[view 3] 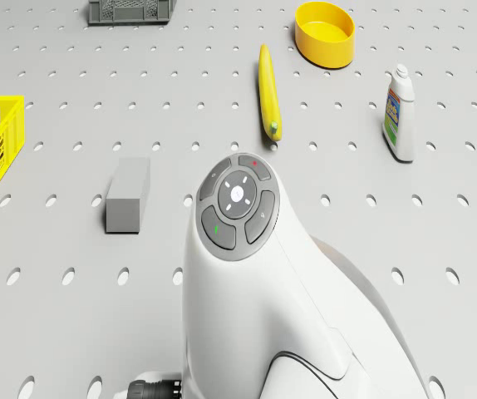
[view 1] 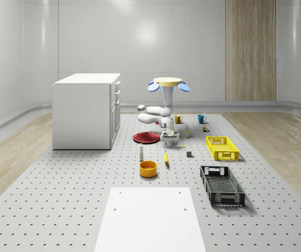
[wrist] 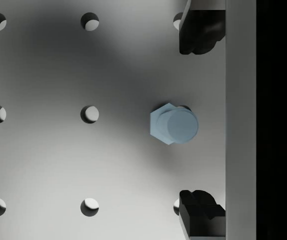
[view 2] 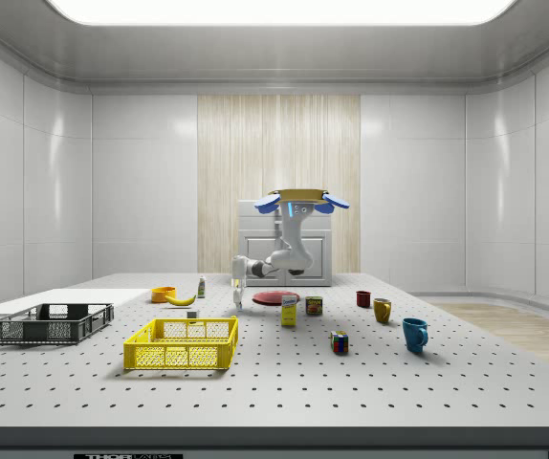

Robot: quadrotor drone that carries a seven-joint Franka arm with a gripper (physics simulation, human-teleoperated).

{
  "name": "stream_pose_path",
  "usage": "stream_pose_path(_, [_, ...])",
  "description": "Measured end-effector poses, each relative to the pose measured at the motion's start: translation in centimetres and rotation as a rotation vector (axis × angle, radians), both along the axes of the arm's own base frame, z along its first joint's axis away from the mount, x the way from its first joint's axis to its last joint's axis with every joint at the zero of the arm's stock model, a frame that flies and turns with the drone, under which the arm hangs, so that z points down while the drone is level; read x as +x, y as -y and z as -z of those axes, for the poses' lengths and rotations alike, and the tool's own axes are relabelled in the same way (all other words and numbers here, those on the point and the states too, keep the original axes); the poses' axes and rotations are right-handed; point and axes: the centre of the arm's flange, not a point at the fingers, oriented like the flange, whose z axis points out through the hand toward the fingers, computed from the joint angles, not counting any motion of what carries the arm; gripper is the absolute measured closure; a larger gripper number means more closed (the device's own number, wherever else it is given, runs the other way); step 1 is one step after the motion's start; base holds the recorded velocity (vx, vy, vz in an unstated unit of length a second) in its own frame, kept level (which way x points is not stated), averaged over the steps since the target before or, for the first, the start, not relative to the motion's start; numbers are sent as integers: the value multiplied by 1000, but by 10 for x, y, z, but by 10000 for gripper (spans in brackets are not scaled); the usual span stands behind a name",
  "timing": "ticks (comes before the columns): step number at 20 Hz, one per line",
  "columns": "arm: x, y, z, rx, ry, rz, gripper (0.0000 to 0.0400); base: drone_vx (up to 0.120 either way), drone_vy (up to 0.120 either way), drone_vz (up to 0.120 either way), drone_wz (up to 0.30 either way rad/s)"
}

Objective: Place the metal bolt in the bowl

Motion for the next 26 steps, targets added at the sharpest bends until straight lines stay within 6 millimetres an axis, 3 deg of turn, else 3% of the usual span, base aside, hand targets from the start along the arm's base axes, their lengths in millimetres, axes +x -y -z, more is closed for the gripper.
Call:
stream_pose_path(6, [-5, 0, -1, 0, 0, 0, 0, 0, 0, 0, 0])
stream_pose_path(7, [-5, 0, -1, 0, 0, 0, 24, 0, 0, 0, 0])
stream_pose_path(8, [-5, 0, -1, 0, 0, 0, 85, 0, 0, 0, 0])
stream_pose_path(10, [-6, 0, -2, 0, 0, 0, 169, 0, 0, 0, 0])
stream_pose_path(14, [-6, 0, -2, 0, 0, 0, 252, 0, 0, 0, 0])
stream_pose_path(19, [-6, 0, -2, 0, 0, 0, 286, 0, 0, 0, 0])
stream_pose_path(26, [-6, 0, 8, 0, 0, 0, 298, 0, 0, 0, 0])
